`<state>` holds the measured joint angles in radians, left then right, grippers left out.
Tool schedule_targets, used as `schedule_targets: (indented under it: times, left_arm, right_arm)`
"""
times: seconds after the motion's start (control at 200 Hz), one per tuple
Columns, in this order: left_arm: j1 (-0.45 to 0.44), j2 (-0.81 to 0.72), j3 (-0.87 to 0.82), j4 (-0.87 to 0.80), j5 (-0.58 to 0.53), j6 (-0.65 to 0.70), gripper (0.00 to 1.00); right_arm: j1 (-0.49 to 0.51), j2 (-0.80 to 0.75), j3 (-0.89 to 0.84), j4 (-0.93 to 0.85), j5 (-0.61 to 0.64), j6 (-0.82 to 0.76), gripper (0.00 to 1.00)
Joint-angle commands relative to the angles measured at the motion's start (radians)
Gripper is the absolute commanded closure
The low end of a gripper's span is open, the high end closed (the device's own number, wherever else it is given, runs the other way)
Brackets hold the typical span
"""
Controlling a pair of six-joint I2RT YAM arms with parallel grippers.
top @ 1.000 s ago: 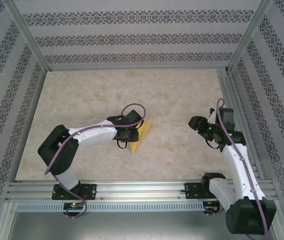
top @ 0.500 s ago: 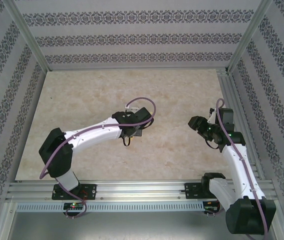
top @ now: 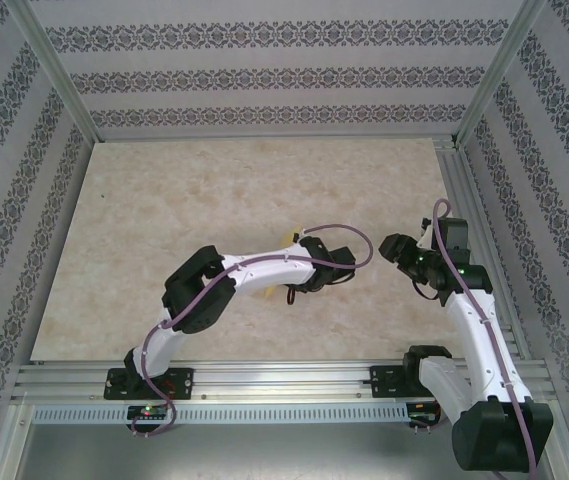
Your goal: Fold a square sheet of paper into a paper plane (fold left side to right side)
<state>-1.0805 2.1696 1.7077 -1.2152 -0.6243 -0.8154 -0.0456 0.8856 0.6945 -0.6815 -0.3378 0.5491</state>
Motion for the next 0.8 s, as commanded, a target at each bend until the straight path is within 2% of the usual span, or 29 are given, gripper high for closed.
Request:
schedule_targets:
  times: [0.0, 0.105, 0.28, 0.375, 0.465, 0.525, 0.649, 0.794]
  left_arm:
    - [-0.007, -0.035, 0.026, 0.013, 0.054, 0.021, 0.78]
    - [-0.007, -0.069, -0.006, 0.084, 0.116, 0.032, 0.74]
    - [-0.004, -0.126, -0.053, 0.106, 0.121, 0.035, 0.67]
    - [-0.004, -0.198, -0.123, 0.190, 0.181, 0.063, 0.62]
    - [-0.004, -0.307, -0.225, 0.334, 0.286, 0.111, 0.49]
    - [0.000, -0.380, -0.287, 0.401, 0.331, 0.126, 0.45]
    - [0.056, -0.534, -0.422, 0.496, 0.413, 0.119, 0.46]
    - [0.188, -0.635, -0.587, 0.634, 0.605, 0.108, 0.58]
  right_arm:
    - [0.006, -0.005, 0.002, -0.038, 0.047, -0.024, 0.40]
    - [-0.029, -0.010, 0.000, -0.036, 0.013, -0.037, 0.40]
    - [-0.064, -0.030, -0.026, 0.038, -0.120, -0.063, 0.40]
    - [-0.033, -0.016, -0.054, 0.103, -0.174, -0.042, 0.40]
    - [0.031, 0.015, -0.073, 0.165, -0.196, -0.015, 0.40]
    - [0.069, 0.029, -0.089, 0.233, -0.216, 0.024, 0.40]
    - [0.147, 0.048, -0.111, 0.346, -0.220, 0.108, 0.40]
    - [0.238, 0.104, -0.126, 0.398, -0.184, 0.167, 0.40]
